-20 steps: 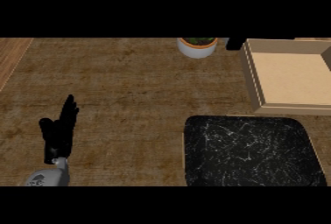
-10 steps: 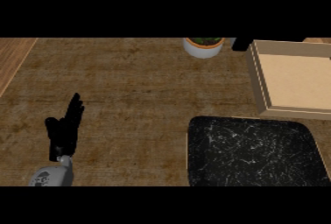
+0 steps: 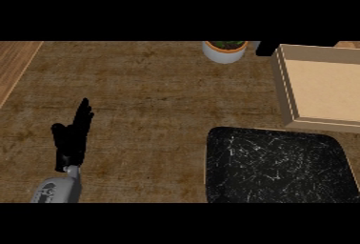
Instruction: Pick the eggplant from the tray and place it in the cardboard box
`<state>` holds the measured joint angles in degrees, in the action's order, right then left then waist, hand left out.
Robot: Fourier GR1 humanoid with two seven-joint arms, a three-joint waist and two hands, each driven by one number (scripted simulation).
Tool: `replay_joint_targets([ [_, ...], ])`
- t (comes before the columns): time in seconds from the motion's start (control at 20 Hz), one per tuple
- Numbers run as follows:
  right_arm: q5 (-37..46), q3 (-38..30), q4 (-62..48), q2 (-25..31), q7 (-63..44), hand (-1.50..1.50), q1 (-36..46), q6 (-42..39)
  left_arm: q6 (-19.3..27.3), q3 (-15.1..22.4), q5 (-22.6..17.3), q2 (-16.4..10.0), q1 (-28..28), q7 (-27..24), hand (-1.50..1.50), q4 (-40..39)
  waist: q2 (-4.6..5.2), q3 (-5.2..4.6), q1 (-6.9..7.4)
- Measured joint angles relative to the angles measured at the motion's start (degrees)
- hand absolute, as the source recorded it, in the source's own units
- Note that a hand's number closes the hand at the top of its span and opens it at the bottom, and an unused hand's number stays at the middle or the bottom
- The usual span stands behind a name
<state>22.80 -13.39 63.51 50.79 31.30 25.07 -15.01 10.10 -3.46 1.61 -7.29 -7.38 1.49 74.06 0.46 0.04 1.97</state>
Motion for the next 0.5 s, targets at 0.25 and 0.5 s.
replay_joint_targets([
  [0.25,6.5,3.3,-14.8,-2.1,4.7,1.5,9.5,5.4,-0.7,-0.2,-0.1,-0.5,-0.5,-0.3,0.0,-0.1,0.23,0.04,0.66],
  [0.5,10.6,4.4,-28.4,-5.0,5.1,-1.5,16.9,8.9,-0.8,0.1,0.0,-0.4,-1.3,0.9,0.0,0.6,0.48,0.08,1.21],
])
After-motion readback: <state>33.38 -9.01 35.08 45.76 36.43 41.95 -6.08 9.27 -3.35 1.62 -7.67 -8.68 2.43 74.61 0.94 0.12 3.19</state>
